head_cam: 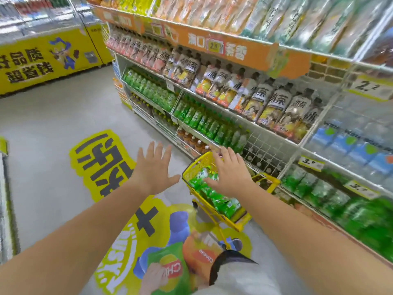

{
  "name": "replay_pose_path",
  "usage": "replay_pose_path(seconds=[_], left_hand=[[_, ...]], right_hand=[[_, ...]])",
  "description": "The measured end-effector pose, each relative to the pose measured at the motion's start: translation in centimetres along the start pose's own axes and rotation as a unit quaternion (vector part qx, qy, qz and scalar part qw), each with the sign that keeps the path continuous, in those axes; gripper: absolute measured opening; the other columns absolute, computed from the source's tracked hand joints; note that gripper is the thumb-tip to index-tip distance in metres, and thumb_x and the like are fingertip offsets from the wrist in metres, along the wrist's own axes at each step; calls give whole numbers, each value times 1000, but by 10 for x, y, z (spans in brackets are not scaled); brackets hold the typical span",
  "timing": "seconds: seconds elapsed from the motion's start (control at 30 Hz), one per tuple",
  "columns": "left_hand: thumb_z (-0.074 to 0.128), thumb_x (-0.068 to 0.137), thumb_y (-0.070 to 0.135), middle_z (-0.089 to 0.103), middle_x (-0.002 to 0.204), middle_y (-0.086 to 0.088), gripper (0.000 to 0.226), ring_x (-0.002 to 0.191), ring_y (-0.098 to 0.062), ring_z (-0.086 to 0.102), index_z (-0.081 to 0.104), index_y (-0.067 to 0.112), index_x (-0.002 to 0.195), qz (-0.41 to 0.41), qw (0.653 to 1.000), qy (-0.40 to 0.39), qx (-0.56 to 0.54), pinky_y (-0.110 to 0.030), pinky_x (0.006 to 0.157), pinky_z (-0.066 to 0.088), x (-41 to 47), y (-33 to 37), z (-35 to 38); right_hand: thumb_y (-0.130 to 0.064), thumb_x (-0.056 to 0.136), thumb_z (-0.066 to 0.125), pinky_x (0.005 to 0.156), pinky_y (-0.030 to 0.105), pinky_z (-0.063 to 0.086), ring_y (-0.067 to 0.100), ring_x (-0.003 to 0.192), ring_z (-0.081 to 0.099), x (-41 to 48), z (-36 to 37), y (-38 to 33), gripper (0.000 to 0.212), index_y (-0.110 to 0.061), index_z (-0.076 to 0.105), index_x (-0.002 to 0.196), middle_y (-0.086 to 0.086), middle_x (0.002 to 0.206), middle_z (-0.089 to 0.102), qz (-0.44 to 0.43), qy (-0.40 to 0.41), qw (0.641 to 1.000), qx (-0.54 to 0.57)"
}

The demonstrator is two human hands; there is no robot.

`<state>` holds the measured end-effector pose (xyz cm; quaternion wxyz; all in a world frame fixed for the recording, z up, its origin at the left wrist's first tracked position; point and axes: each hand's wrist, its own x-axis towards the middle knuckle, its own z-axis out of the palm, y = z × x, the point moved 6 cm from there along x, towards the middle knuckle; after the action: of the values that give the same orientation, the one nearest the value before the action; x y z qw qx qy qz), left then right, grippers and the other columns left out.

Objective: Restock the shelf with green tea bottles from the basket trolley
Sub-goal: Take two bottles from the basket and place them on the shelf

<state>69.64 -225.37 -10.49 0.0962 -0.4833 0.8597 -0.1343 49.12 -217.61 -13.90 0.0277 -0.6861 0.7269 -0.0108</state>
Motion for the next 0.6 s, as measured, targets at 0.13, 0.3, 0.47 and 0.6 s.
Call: replay_pose_path(seconds=[0.13,0.3,0.47,0.6], left_hand=[[29,82,82,10,164,-15,107,150,-39,6,-5,15,158,52,999,-8,-3,-62,115,15,66,11,19],[34,78,84,6,164,-14,112,151,-36,3,-7,17,158,103,994,-31,6,-62,116,14,148,24,51],[41,79,82,5,165,-14,113,151,-36,2,-3,16,158,154,986,-67,1,-61,117,13,217,40,81],[42,78,82,9,164,-14,113,151,-35,4,-2,15,158,196,977,-88,-1,-60,116,16,261,59,101]], right_hand=[[-75,88,32,121,52,9,34,151,3,38,21,31,96,-16,4,158,15,164,6,57,-12,998,10],[-77,87,25,121,51,10,33,151,3,92,66,67,95,-17,2,158,15,164,5,115,-36,992,25],[-80,83,24,119,50,14,34,149,10,131,117,94,97,-17,12,157,15,163,13,181,-72,980,48],[-79,85,24,120,50,12,33,150,6,140,143,109,97,-16,10,158,16,163,8,231,-99,964,85]])
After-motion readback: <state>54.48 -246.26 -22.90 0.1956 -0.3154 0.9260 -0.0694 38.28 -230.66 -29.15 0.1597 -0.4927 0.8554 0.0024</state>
